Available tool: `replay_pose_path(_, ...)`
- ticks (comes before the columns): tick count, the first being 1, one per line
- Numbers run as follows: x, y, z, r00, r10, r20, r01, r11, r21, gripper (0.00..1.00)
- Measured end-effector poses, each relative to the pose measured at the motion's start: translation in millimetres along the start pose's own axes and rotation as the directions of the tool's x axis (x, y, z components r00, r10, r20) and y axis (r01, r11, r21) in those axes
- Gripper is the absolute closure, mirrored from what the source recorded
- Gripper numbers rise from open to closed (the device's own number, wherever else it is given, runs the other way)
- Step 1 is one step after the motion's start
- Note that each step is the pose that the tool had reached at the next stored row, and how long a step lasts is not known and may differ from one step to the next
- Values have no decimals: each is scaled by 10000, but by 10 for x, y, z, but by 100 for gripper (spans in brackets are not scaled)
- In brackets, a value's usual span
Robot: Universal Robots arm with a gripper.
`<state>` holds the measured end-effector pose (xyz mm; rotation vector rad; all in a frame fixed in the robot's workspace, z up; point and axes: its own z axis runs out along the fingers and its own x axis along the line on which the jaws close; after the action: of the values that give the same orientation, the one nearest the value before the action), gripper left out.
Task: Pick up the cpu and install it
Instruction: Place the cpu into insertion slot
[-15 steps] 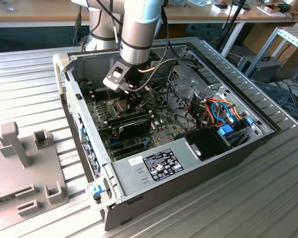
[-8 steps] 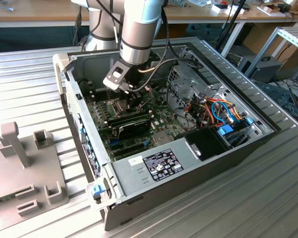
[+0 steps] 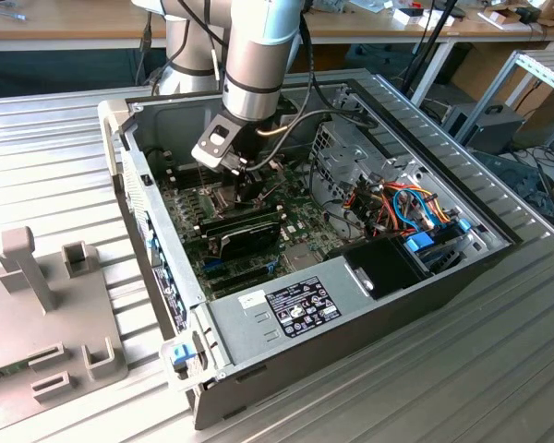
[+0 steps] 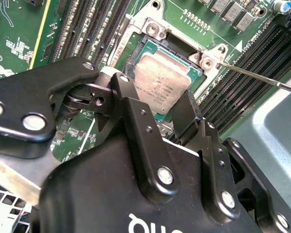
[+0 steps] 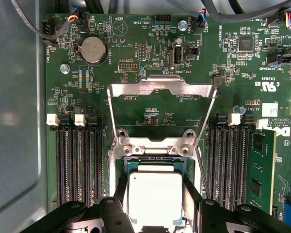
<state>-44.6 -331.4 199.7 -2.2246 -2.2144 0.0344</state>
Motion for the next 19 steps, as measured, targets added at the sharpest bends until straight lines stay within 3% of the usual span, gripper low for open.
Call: replay_pose_path(19, 1, 0, -10, 10000, -1, 2, 1, 10000, 0, 45)
